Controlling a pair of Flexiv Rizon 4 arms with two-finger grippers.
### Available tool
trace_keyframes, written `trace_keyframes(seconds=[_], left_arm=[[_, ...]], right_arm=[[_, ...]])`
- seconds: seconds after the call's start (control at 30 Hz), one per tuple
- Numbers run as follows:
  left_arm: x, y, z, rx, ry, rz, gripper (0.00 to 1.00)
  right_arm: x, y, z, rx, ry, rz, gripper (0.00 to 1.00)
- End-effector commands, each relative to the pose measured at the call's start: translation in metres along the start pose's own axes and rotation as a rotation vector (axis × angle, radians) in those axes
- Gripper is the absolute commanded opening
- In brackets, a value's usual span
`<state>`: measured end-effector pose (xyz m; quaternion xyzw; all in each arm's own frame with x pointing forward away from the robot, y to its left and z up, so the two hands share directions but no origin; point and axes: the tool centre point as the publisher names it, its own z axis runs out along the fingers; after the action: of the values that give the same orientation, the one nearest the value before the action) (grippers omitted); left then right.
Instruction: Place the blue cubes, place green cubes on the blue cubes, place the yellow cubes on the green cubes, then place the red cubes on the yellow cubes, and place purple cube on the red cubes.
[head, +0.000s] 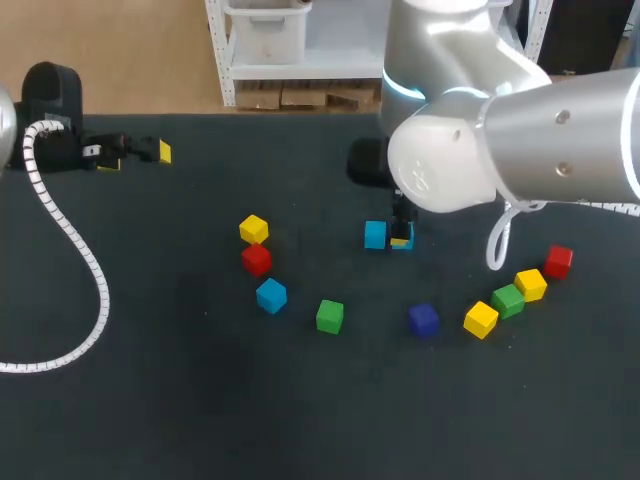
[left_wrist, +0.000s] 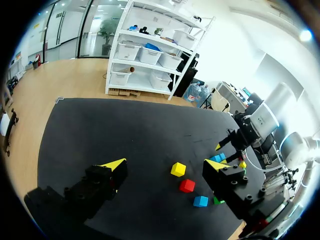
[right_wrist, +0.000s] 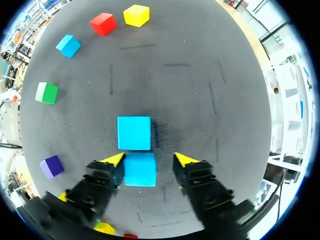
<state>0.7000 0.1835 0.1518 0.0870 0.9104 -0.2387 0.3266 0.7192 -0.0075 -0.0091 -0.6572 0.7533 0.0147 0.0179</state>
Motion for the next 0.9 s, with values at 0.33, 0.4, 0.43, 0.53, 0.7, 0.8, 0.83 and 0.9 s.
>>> trace_keyframes(seconds=[0.33,0.4,0.43,0.53,0.7,0.8,0.83,0.9], left_arm=[[0.001,0.002,0.000,0.008,-0.006,0.002,1.00],[0.001,0.002,0.000,0.008,-0.006,0.002,1.00],[0.001,0.002,0.000,0.008,-0.006,0.002,1.00],[0.001,0.002,0.000,0.008,-0.006,0.002,1.00],[0.001,0.002,0.000,0.008,-0.006,0.002,1.00],[0.001,0.002,0.000,0.008,-0.006,0.002,1.00],[0.001,0.002,0.000,0.008,-0.006,0.002,1.00],[0.001,0.002,0.000,0.008,-0.006,0.002,1.00]], right_arm=[[0.001,0.001,-0.002,-0.017,-0.005,-0.005,0.47],[0.002,0.003,-0.002,-0.024,-0.001,-0.016,0.45],[0.002,0.003,-0.001,-0.030,-0.001,-0.023,0.44],[0.004,0.006,-0.001,-0.041,0.000,-0.041,0.40],[0.004,0.010,-0.003,-0.053,0.002,-0.063,0.29],[0.004,0.011,-0.002,-0.053,0.003,-0.065,0.29],[0.004,0.011,-0.002,-0.053,0.002,-0.064,0.29],[0.004,0.012,-0.003,-0.054,0.000,-0.064,0.31]])
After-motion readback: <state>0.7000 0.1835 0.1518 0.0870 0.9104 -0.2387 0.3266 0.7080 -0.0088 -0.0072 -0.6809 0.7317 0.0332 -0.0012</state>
